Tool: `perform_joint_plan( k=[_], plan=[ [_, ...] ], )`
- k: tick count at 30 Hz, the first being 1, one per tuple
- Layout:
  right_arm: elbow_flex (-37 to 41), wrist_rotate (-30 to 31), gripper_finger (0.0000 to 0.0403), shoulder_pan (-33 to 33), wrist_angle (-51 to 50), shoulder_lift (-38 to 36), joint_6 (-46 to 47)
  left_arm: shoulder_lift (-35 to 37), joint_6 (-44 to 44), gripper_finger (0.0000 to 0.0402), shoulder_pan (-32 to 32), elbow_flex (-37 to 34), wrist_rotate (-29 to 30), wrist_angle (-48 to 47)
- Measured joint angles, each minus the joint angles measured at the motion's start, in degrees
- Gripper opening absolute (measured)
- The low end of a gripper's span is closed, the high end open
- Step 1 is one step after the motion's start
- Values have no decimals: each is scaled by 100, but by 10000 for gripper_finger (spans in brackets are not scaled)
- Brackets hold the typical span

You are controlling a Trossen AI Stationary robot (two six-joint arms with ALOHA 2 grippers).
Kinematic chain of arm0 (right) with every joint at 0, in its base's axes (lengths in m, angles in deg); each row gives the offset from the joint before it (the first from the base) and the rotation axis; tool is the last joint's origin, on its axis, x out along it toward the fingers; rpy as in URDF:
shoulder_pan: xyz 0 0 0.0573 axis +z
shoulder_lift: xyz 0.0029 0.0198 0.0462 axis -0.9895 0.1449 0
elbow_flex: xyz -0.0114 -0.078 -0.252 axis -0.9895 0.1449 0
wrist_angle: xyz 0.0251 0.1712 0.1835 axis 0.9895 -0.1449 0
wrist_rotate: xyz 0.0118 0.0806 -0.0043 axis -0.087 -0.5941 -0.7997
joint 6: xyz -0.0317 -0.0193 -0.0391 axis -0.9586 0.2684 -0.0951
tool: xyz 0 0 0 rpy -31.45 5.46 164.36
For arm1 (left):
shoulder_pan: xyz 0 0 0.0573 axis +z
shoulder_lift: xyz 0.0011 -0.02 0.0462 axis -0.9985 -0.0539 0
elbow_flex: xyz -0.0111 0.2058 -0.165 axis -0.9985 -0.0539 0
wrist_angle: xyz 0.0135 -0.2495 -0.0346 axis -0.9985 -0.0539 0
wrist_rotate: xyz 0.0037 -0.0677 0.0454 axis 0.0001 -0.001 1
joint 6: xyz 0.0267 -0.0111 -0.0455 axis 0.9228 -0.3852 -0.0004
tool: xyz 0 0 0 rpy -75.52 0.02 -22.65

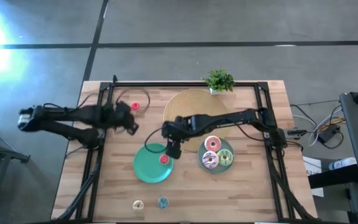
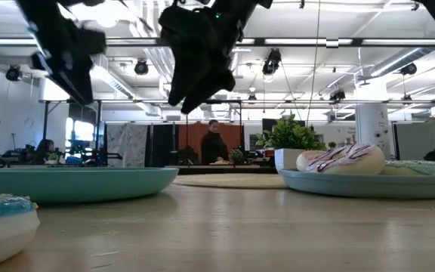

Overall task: Pick & Place donuts
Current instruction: Put the small red donut on the light green plate

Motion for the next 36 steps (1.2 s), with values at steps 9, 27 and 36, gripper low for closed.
perform_joint_plan(
  k=[9, 27, 36],
  plan=[
    [15, 49, 203, -152, -694, -167, 148, -675, 2469, 114, 4045, -395, -2478, 1956],
    [15, 148, 203, -203, -865, -290, 370, -2792, 3137, 114, 5376, -377, -3640, 2951],
    [15, 141, 203, -201, -967, -290, 350, -3199, 3258, 110, 5346, -293, -3947, 3253]
  ],
)
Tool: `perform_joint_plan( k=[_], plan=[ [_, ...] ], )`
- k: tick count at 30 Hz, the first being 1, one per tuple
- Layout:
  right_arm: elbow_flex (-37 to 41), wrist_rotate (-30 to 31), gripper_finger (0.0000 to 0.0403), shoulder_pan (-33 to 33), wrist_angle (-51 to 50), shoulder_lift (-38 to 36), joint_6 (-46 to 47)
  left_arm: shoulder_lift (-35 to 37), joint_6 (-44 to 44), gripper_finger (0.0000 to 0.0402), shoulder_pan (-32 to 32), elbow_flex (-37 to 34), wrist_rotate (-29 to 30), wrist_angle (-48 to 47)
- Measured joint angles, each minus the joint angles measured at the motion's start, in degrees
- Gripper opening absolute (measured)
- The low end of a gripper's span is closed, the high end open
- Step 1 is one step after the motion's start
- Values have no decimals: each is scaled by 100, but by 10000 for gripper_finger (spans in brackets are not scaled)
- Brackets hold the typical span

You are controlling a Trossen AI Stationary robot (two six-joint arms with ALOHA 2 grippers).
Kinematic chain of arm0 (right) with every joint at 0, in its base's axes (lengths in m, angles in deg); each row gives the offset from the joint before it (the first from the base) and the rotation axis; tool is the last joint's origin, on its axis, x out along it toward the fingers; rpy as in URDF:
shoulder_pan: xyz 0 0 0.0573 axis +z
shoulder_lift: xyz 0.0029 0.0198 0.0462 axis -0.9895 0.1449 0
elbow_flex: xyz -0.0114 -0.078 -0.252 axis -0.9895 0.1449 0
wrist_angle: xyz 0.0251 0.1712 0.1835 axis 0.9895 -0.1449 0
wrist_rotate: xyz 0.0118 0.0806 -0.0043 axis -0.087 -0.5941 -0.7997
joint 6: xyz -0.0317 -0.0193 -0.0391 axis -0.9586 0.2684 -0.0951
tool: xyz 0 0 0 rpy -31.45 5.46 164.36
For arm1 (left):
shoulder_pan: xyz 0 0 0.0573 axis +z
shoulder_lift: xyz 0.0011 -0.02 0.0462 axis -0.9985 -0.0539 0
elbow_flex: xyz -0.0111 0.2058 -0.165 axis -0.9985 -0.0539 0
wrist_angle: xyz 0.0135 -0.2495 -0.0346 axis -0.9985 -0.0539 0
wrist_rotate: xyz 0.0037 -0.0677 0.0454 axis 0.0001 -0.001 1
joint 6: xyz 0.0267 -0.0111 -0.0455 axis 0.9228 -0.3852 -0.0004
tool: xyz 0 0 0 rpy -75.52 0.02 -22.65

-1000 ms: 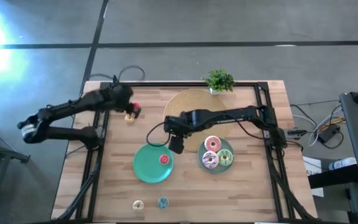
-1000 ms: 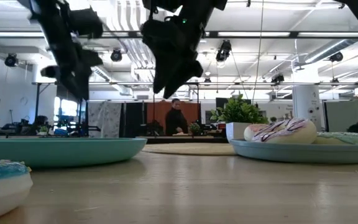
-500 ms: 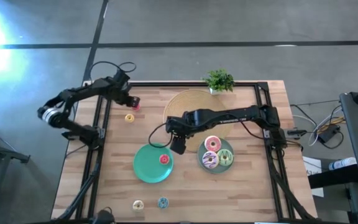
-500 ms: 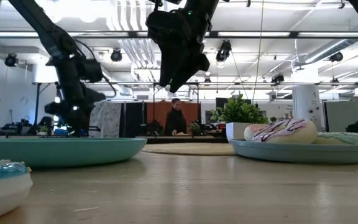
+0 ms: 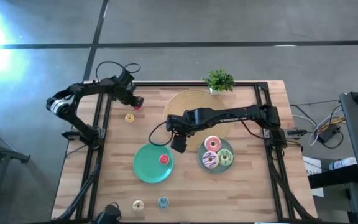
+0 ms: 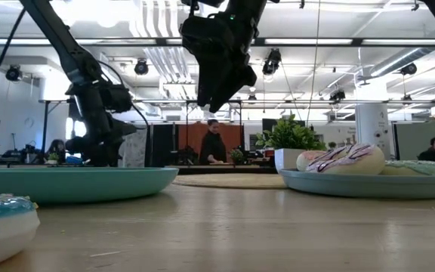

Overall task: Pick & Place donuts
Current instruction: Put the small red donut on the light green plate

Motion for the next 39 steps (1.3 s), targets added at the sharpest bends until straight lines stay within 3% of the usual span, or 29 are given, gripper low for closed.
perform_joint_plan(
  k=[4, 9, 14, 18, 23, 27, 34, 36, 39],
  plan=[
    [0, -3, 203, 0, -26, 0, 1, -66, 59, 80, -1, 37, -11, -12],
    [0, -4, 203, 2, -102, -17, 24, 5, 55, 14, -16, 35, -48, -61],
    [0, -6, 201, 4, -105, -88, 42, 274, -76, 2, -113, 30, -495, -351],
    [0, -6, 192, 4, -110, -120, 42, 979, -158, 1, -566, 29, -536, -843],
    [0, -7, 182, 4, -110, -120, 42, 2257, -606, 1, -2028, -129, -431, -1041],
    [0, -8, 175, 7, -75, -120, 42, 2811, -1520, 1, -3714, -448, 401, -842],
    [0, -10, 164, 7, -15, -120, 127, 2586, -3217, 0, -6124, -1207, 1454, 437],
    [0, -10, 161, 18, -7, -120, 203, 2441, -3517, 0, -6451, -1282, 1799, 653],
    [0, -12, 157, 52, 8, -120, 328, 2180, -3809, 0, -6573, -1290, 1826, 809]
  ],
)
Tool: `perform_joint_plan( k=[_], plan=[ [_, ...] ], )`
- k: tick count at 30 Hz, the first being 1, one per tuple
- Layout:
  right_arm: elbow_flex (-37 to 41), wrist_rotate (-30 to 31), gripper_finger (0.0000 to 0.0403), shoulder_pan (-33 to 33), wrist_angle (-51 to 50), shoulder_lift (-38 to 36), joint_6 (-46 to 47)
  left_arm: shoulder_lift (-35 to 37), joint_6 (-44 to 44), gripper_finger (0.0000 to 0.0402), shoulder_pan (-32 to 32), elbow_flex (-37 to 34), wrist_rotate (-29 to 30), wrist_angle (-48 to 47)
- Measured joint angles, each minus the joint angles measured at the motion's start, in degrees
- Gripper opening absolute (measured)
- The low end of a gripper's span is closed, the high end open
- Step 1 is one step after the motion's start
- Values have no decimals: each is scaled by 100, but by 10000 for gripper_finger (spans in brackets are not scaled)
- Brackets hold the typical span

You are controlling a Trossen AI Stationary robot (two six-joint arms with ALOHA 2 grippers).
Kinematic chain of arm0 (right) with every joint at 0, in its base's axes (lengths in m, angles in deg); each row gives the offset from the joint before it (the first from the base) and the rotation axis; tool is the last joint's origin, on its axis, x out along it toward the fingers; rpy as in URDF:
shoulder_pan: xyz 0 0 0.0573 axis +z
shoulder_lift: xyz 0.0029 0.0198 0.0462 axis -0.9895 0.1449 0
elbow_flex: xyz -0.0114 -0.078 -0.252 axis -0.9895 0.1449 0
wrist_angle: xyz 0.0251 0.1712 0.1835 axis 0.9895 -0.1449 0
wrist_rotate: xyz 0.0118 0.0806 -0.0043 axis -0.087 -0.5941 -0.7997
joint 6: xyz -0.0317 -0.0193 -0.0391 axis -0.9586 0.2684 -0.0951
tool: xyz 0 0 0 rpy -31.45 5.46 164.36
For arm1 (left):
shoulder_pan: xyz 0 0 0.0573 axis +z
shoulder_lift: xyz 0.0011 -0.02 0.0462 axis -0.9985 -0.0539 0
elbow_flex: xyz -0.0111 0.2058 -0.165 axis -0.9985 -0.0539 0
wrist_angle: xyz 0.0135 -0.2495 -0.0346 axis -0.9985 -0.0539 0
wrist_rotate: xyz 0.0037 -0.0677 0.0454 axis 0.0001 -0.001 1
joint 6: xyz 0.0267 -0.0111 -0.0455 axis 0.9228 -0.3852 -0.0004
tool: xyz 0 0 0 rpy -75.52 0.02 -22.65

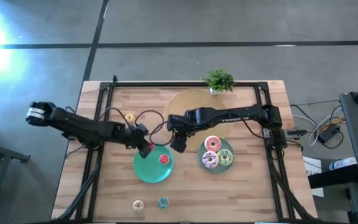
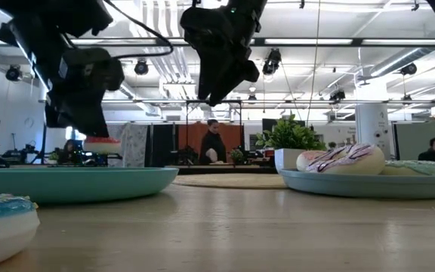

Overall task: Pick & Place donuts
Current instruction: Put the small red donut on the light green plate, then put the small yellow donut on the light green plate

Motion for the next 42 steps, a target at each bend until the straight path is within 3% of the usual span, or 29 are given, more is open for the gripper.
perform_joint_plan(
  k=[7, 12, 20, 26, 29, 33, 39, 42],
  plan=[
    [0, 5, 150, 131, 32, 0, 184, -650, -27, 3, -6, 0, -246, 282],
    [0, 9, 152, 217, 28, 0, 386, -785, -50, 41, -12, 0, -558, 498],
    [0, 54, 152, 305, 26, 0, 428, -352, 93, 125, 1, 7, -282, 144],
    [0, 120, 148, 317, 28, 2, 426, 583, -218, 135, 189, 7, 514, -1141],
    [0, 160, 149, 316, 35, 2, 396, 1006, -255, 135, 693, -9, 776, -1840],
    [0, 162, 146, 300, 57, 2, 283, 1290, 250, 135, 1958, -106, 770, -2149],
    [0, 164, 149, 269, 57, 2, 249, 1119, 1520, 135, 4115, -157, -252, -1983],
    [0, 162, 150, 274, 53, 2, 249, 937, 1892, 135, 4842, -160, -498, -1853]
  ],
)
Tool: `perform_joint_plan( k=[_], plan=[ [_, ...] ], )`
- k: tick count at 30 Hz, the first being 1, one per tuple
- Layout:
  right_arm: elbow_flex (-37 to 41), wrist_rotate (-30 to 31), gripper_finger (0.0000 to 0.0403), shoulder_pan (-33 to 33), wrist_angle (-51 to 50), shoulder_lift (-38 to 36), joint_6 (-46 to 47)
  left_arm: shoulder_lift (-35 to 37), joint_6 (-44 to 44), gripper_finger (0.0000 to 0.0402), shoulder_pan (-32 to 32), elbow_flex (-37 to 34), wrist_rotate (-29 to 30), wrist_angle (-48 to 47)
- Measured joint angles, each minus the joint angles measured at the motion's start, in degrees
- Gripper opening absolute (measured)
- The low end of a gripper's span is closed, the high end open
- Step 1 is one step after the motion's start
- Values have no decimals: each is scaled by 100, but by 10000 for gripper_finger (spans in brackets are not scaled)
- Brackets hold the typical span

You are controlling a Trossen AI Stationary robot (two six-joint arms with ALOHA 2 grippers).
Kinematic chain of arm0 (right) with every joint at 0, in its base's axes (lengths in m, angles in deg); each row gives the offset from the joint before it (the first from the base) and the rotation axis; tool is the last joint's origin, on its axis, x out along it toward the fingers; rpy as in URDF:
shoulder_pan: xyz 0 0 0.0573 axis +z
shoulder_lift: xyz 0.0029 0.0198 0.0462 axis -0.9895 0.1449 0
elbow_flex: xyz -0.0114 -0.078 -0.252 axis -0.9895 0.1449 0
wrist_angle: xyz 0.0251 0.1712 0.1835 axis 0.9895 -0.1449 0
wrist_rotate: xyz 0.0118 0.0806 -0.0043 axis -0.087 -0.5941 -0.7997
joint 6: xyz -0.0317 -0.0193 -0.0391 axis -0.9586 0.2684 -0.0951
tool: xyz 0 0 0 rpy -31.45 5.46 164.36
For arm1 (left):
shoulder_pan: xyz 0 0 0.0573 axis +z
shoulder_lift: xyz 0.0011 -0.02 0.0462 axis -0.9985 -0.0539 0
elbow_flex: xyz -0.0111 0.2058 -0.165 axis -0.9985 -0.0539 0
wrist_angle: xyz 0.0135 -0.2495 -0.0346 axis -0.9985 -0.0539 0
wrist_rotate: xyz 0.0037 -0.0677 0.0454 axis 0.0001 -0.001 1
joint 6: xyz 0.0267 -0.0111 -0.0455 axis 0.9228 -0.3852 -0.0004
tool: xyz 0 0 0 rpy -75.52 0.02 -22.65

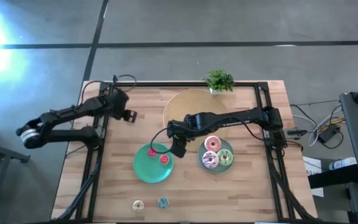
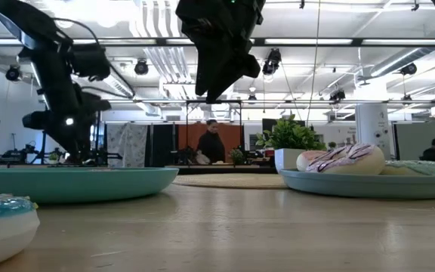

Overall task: Pick & Place donuts
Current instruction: Put the small yellow donut on the light green plate

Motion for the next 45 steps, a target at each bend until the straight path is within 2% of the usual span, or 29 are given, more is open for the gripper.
perform_joint_plan(
  k=[5, 8, 19, 23, 27, 29, 32, 35, 38, 41, 45],
  plan=[
    [0, 0, 150, 2, 0, 0, -1, -339, 310, 135, 487, -4, -114, 38],
    [0, 0, 150, 2, 0, 2, -47, -558, 353, 135, 499, -4, -275, 102],
    [0, 2, 150, 0, -2, 2, -133, -1360, 354, 132, 499, -352, -247, 876],
    [0, 2, 150, 0, -7, 2, -155, -1418, 375, 99, 498, -380, -328, 893],
    [0, 2, 146, 0, -18, 2, -187, -1222, 375, 32, 499, -333, -382, 886],
    [0, 2, 146, 0, -55, 2, -230, -1075, 351, 10, 481, -326, -728, 891],
    [0, 2, 146, 0, -134, 2, -269, -714, 132, 3, 324, -259, -1310, 943],
    [0, 0, 144, -7, -235, 2, -329, -263, -240, 2, -184, -220, -1433, 968],
    [0, 0, 143, -19, -251, 2, -348, 207, -752, 1, -1093, -216, -1308, 941],
    [0, 2, 143, -30, -242, 2, -343, 461, -1458, 1, -2327, -268, -751, 854],
    [0, 0, 141, -28, -229, 2, -260, 458, -2552, 1, -4071, -285, 142, 798]
  ],
)
